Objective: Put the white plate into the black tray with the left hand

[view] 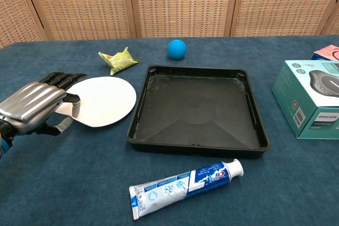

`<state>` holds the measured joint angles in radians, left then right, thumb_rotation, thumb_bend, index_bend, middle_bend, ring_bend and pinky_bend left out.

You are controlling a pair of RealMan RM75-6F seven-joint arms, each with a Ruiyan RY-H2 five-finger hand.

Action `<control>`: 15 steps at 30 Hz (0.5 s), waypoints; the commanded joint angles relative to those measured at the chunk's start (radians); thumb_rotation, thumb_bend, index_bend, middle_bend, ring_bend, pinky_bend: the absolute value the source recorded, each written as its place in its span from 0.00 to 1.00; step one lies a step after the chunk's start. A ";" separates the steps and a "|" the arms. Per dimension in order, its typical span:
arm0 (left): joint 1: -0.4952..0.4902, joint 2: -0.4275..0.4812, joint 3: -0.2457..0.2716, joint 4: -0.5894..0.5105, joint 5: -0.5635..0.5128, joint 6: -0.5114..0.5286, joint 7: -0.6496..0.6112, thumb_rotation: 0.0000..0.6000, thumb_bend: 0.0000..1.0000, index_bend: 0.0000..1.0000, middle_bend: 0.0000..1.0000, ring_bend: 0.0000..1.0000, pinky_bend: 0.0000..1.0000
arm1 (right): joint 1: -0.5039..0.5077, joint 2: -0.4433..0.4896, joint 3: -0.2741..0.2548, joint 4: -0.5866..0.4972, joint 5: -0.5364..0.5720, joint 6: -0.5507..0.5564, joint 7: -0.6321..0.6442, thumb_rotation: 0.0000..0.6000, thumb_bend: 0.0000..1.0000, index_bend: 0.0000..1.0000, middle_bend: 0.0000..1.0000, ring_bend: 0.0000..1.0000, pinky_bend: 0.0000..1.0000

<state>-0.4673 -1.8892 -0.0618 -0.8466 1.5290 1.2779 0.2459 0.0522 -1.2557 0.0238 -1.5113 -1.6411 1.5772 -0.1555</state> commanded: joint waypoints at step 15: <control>-0.004 0.008 0.000 -0.015 0.013 0.033 -0.006 1.00 0.53 0.61 0.00 0.00 0.00 | -0.001 0.001 0.001 0.000 -0.001 0.002 0.002 1.00 0.15 0.01 0.00 0.00 0.00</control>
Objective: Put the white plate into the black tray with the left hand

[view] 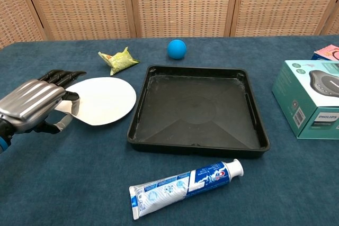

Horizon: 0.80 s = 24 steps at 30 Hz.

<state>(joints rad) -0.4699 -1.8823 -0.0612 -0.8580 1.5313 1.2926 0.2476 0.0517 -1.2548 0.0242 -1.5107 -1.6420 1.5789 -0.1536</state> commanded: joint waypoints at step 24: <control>-0.089 -0.003 -0.070 0.039 0.156 0.345 -0.143 1.00 0.52 0.82 0.00 0.00 0.00 | -0.004 0.002 0.006 0.003 0.000 0.014 0.012 1.00 0.15 0.01 0.00 0.00 0.00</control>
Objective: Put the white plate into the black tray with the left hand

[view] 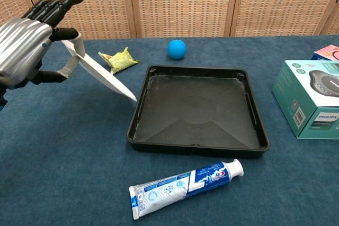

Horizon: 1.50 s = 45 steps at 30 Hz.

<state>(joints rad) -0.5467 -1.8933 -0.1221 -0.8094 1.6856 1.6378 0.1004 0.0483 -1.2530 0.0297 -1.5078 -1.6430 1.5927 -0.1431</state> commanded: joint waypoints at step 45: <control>-0.392 -0.335 -0.036 0.397 -0.018 -0.203 -0.169 1.00 0.49 0.79 0.01 0.00 0.00 | 0.009 0.005 0.075 0.094 0.175 -0.069 0.107 1.00 0.15 0.01 0.00 0.00 0.00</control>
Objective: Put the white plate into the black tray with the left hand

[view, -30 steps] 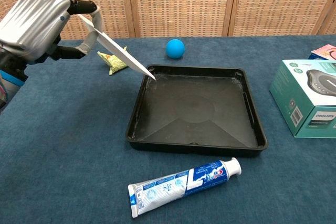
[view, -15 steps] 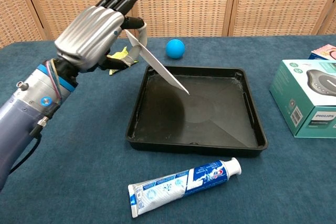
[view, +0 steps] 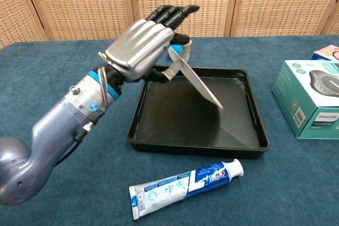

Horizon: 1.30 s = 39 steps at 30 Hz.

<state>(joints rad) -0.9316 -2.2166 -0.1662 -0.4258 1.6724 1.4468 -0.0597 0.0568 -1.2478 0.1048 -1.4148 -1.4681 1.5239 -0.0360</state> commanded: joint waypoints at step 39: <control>0.210 0.371 0.112 -0.571 -0.087 -0.045 0.224 1.00 0.00 0.00 0.00 0.00 0.00 | -0.004 0.004 -0.015 -0.027 -0.031 0.024 -0.024 1.00 0.15 0.01 0.00 0.00 0.00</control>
<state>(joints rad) -0.7826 -1.9418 -0.0709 -0.8759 1.6105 1.3910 0.1177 0.0527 -1.2439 0.0900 -1.4415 -1.4987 1.5476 -0.0599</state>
